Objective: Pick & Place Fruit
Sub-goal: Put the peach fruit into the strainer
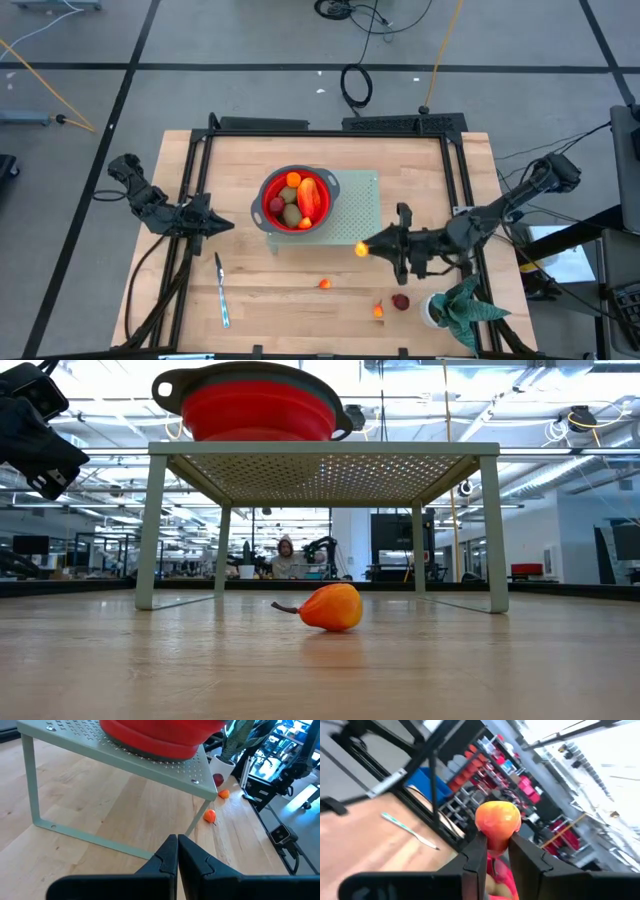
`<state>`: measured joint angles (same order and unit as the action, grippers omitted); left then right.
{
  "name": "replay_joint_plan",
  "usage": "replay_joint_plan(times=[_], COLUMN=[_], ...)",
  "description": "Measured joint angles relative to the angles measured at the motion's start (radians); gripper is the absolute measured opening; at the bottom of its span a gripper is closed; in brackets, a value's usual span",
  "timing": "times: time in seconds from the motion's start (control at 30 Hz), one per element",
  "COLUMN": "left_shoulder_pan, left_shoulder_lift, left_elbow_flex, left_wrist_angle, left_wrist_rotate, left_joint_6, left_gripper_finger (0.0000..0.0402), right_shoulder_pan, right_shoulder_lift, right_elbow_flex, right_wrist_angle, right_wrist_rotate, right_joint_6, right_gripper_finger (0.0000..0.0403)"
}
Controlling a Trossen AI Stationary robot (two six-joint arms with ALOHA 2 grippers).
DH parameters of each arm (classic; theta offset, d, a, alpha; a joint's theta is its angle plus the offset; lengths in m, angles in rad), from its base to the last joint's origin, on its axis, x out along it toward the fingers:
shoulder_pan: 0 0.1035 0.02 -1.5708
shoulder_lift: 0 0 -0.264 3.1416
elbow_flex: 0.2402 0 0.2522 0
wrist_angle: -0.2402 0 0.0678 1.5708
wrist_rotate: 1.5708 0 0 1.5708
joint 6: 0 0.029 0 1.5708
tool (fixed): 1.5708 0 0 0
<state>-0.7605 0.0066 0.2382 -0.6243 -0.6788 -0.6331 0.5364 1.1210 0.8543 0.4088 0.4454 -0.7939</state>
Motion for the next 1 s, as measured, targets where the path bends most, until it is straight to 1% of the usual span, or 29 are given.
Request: replay_joint_plan(times=[0.17, 0.27, 0.5, 0.6, 0.67, 0.8, 0.9, 1.0], left_shoulder_pan=[0.000, 0.000, 0.000, 0.000, 0.000, 0.000, 0.000, 0.000], left_shoulder_lift=[0.000, 0.000, 0.000, 0.000, 0.000, 0.000, 0.000, 0.000], left_elbow_flex=[0.000, 0.000, 0.000, 0.000, 0.000, 0.000, 0.000, 0.000], left_wrist_angle=[0.000, 0.000, 0.000, 0.000, 0.000, 0.000, 0.000, -0.001], left_wrist_rotate=[-0.002, -0.002, -0.003, -0.003, -0.003, -0.014, -0.046, -0.073], left_joint_6=[-0.005, -0.010, -0.013, -0.025, -0.025, -0.027, -0.027, -0.015], left_gripper_finger=[0.0010, 0.0010, 0.0010, 0.0010, 0.0010, 0.0010, 0.0010, 0.0010], right_shoulder_pan=[-0.069, -0.118, -0.242, -0.294, -0.326, -0.382, -0.421, -0.449], right_shoulder_lift=[0.000, 0.000, 0.000, 0.001, 0.001, 0.004, 0.015, 0.039], right_elbow_flex=[0.000, 0.000, 0.000, 0.019, 0.041, 0.100, 0.150, 0.201], right_wrist_angle=[0.007, 0.028, 0.036, 0.016, 0.002, -0.069, -0.122, -0.159], right_wrist_rotate=[-0.001, -0.001, -0.009, -0.083, -0.130, -0.161, -0.188, -0.194], right_joint_6=[-0.001, 0.053, 0.311, 0.427, 0.479, 0.581, 0.677, 0.780], right_gripper_finger=[0.0062, 0.0062, 0.0062, 0.0061, 0.0061, 0.0061, 0.0061, 0.0061])
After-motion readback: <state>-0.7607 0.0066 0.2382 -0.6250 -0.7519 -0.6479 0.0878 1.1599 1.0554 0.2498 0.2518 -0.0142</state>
